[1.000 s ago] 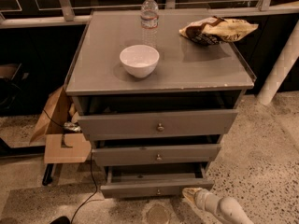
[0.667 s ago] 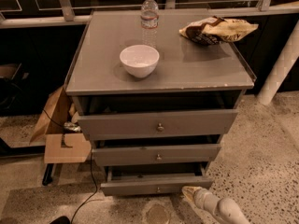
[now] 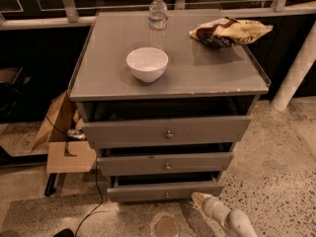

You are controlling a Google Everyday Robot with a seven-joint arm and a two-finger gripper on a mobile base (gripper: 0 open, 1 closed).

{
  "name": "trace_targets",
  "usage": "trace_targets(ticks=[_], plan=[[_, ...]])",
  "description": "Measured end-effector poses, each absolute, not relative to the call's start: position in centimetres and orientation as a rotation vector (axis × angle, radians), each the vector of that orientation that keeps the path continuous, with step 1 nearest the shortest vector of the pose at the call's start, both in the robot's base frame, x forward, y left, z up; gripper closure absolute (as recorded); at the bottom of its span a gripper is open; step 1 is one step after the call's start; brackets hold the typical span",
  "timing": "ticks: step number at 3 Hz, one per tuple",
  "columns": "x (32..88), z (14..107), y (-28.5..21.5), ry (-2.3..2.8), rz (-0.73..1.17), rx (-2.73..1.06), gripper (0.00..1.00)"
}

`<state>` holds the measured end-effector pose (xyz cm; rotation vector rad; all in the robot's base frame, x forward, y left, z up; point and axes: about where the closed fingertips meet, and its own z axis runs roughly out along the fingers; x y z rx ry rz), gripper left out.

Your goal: Close bottom drawer

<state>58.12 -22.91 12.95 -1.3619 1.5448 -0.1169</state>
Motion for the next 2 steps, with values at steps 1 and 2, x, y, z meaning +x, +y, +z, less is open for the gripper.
trace_targets(ticks=[1,2], plan=[[59.3,12.5,-23.1,1.541,-0.139,-1.328,1.0],[62.1,11.6,-23.2,1.531,-0.173,-1.298,1.0]])
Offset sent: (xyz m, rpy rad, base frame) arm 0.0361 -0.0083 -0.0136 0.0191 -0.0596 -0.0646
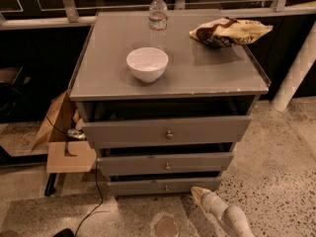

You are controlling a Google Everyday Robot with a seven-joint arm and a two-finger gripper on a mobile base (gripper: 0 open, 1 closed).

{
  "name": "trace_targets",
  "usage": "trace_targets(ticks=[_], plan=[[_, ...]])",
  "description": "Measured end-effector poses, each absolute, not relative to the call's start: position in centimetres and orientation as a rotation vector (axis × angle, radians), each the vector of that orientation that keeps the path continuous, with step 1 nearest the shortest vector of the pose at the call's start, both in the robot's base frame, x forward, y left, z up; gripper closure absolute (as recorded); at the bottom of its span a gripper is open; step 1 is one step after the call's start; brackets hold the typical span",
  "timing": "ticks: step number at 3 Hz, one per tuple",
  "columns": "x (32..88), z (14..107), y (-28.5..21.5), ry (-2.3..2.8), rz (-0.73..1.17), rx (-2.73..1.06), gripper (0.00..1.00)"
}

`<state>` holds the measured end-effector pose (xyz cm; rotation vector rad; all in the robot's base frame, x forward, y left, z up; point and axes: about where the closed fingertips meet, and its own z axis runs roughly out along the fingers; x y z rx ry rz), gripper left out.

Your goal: Close bottom drawer

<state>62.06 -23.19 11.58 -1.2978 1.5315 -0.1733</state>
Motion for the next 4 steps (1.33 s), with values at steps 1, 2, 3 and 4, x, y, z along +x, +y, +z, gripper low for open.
trace_targets(ticks=[1,2,3,4], plan=[[62.0,11.6,-23.2,1.531,-0.175,-1.299,1.0],[61.9,11.6,-23.2,1.541,-0.149,-1.326,1.0],[60.5,12.1,-23.1,1.56,-0.053,-1.389,1.0],[57.3,12.9,-23.4,1.602,0.105,-1.452,1.0]])
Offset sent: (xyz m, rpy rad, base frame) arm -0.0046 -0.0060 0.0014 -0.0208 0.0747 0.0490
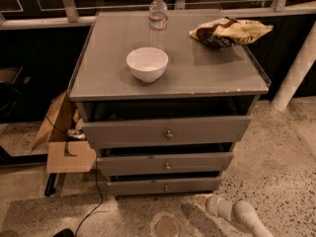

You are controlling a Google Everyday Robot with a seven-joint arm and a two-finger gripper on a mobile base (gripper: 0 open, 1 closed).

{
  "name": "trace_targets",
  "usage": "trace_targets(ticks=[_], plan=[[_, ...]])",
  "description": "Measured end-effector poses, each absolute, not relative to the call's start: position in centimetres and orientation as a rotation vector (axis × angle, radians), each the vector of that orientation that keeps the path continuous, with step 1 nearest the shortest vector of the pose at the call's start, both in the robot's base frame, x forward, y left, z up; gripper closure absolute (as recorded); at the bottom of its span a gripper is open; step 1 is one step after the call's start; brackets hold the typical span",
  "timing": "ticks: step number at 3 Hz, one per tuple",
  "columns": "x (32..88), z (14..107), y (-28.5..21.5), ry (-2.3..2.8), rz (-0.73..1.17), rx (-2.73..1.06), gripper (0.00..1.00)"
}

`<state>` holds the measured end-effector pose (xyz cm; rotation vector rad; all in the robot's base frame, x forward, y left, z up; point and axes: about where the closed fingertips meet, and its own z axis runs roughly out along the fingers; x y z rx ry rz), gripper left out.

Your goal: Close bottom drawer

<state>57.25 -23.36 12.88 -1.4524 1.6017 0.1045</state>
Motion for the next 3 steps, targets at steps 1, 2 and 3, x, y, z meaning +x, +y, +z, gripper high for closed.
trace_targets(ticks=[1,2,3], plan=[[53.2,13.6,-23.3,1.654,0.323,-1.512,1.0],[48.4,15.2,-23.2,1.73,0.652,-1.575,0.98],[47.6,15.4,-22.4,1.704,0.691,-1.584,0.75]])
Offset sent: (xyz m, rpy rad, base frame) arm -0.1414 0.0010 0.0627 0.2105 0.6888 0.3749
